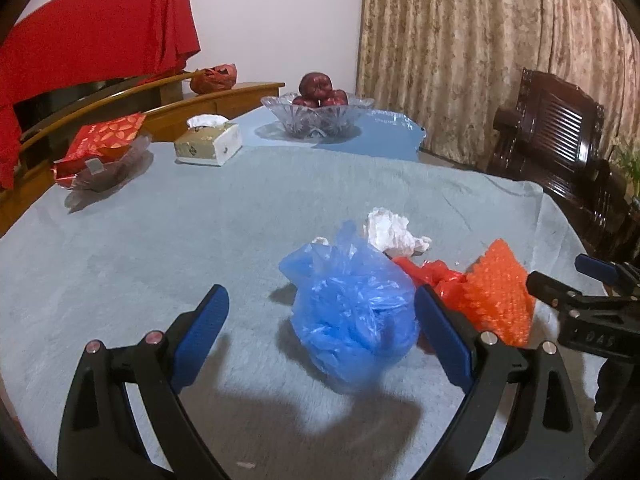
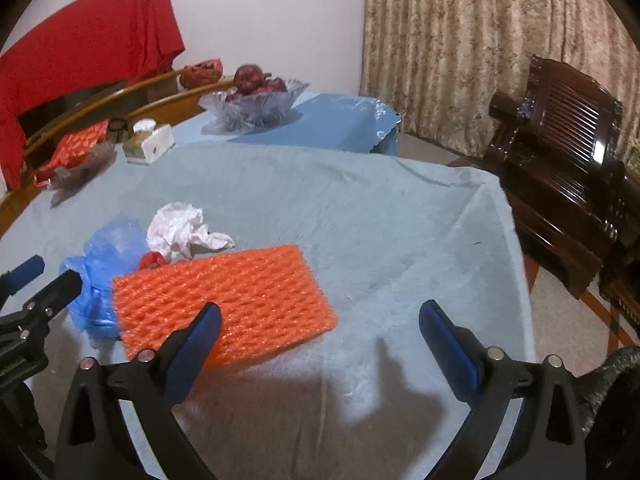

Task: Collect trash
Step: 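Grasp the blue plastic bag with the left tool while the right tool grasps the orange foam sleeve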

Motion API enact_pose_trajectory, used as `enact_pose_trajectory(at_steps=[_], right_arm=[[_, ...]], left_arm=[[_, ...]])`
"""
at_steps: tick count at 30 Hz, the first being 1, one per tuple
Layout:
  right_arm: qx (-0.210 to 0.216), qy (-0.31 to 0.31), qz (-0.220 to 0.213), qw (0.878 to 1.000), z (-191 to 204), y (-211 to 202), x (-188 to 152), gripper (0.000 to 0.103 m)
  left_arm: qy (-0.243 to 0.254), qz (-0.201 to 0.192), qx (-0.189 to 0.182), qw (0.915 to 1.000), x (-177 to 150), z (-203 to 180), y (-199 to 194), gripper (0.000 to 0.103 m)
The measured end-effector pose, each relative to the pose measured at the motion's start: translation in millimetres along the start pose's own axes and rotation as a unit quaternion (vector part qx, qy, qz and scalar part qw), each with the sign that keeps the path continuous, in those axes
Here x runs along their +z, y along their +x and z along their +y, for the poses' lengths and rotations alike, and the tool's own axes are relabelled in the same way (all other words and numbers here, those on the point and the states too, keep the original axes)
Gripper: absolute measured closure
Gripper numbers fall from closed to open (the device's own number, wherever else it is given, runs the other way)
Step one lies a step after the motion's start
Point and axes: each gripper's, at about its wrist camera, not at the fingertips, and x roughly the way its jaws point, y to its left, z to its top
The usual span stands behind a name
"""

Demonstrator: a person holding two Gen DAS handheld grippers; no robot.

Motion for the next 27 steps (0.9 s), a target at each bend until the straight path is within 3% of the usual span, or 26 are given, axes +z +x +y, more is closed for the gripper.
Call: enact_pose_trajectory(at_steps=[5,11,12,15,18,22,27], right_arm=[[-0.003,-0.016,0.020,1.000,6,16,-4,0.006],[0.019,-0.016,0.076,0.997,7,39,-6,0.008],[0.028,-0.011,0.080,0.996,5,41,-6,0.009],[0.049,-0.011,0.083,0.995,5,41,-5,0.019],[0.058,-0.021,0.076,0.995,10,38,-4,0.038],[0.100,-0.041,0.069,0.992,18,35,-5,0.082],[0.098,-0.053,0.054,0.992,24,28,-5,0.092]], left_arm=[[-0.002,0.017,-0.005,0.9998,-3,-3,13,0.012],[-0.007,0.055,-0.016,0.9983,-5,-2,32,0.012],[-0.007,0.061,-0.020,0.9979,-5,-1,34,0.017],[-0.003,0.076,-0.033,0.9965,-6,-2,42,0.030],[-0.005,0.077,-0.048,0.9958,-6,-3,42,0.045],[0.004,0.068,-0.050,0.9964,-6,-8,38,0.055],[-0.005,0.056,-0.046,0.9974,-8,-9,28,0.065]])
